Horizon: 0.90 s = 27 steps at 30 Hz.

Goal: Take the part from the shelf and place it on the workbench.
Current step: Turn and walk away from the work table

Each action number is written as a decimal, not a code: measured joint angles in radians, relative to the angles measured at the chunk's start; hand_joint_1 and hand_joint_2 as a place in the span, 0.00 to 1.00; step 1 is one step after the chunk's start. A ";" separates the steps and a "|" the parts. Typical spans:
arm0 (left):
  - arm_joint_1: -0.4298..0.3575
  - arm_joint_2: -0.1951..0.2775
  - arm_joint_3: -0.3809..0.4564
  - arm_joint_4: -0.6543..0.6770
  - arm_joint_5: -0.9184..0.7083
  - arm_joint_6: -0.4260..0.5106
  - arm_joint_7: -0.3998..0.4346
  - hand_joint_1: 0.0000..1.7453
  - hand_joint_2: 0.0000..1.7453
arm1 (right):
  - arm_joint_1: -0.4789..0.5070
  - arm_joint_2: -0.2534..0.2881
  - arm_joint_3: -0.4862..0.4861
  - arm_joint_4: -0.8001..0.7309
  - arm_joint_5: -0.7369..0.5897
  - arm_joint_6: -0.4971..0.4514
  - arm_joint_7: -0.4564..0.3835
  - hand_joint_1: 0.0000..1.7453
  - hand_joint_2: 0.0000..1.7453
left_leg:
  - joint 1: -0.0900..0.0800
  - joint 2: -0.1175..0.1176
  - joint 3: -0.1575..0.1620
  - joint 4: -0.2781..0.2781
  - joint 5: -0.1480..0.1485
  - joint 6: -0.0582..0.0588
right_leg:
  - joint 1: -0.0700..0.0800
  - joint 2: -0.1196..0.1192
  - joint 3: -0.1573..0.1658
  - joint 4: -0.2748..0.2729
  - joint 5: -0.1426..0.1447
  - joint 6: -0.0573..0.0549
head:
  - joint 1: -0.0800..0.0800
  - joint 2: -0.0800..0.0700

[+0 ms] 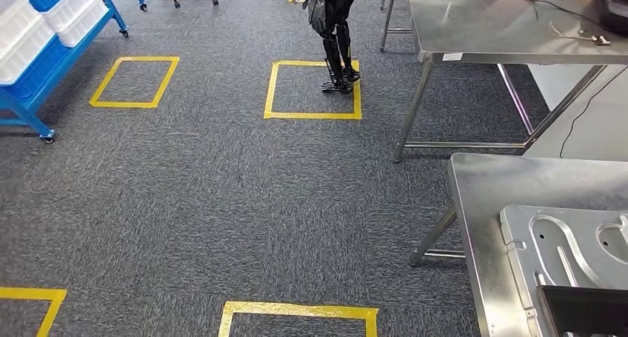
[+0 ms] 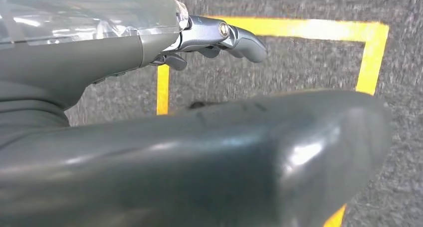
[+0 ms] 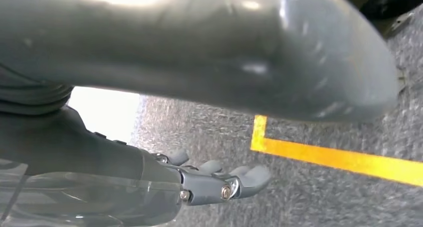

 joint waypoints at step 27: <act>-0.035 0.008 -0.070 0.000 -0.047 -0.019 0.027 0.00 0.00 | -0.005 0.003 -0.043 0.000 -0.069 -0.050 -0.084 0.00 0.00 | -0.015 -0.029 0.065 -0.112 0.058 0.046 | 0.004 0.013 -0.016 0.013 0.001 0.026 | 0.000 0.000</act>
